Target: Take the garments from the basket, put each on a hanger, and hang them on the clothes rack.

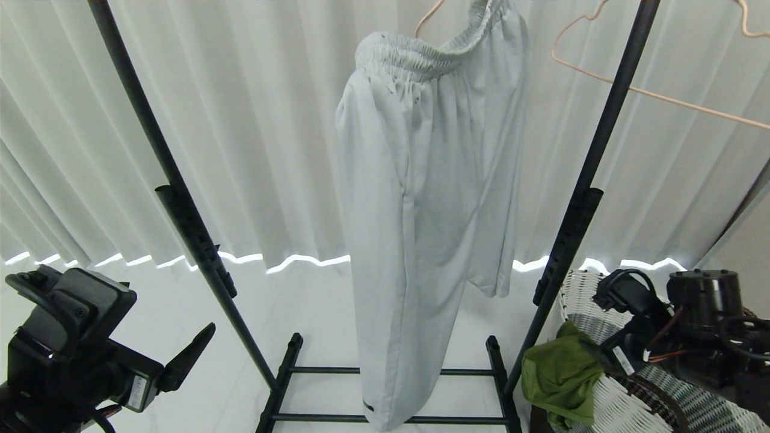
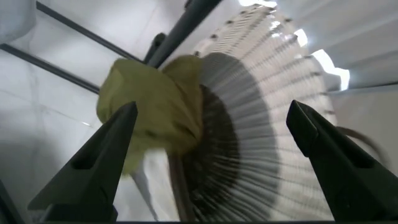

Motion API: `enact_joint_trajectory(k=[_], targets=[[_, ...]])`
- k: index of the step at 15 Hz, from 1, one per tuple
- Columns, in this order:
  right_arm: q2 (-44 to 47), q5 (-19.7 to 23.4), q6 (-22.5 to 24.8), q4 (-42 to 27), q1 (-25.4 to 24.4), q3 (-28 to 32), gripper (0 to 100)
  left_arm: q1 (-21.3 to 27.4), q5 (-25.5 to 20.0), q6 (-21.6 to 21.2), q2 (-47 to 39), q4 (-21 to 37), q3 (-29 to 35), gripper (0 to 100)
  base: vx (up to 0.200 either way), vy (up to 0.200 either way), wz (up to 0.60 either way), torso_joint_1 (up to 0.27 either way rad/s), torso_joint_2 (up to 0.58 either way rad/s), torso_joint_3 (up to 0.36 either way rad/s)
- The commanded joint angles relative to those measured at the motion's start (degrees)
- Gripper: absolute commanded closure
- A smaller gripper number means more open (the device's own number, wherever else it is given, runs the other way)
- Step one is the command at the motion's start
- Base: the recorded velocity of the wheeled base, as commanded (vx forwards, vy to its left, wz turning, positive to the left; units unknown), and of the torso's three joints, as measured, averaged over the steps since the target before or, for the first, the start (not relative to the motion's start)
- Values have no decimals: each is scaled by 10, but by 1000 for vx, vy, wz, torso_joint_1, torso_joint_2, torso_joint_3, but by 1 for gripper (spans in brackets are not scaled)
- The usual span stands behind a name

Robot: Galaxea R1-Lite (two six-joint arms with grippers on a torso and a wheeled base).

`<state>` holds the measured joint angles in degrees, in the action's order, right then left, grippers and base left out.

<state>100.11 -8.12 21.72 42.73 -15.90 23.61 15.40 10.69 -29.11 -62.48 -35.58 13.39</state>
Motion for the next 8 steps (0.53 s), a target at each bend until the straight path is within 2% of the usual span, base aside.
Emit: enact_joint_trajectory(k=[1, 4, 8], targets=[[101, -2, -25, 9, -2, 38, 0, 0, 0, -1, -1, 0, -1, 0, 0, 0, 0, 0, 0, 0], [129, -6, -27, 9, 4, 55, 0, 0, 0, -1, 1, 0, -8, 0, 0, 0, 0, 0, 0, 0], [147, -48, -28, 10, 6, 57, 0, 2, 0, -7, -1, 0, -13, 0, 0, 0, 0, 0, 0, 0]])
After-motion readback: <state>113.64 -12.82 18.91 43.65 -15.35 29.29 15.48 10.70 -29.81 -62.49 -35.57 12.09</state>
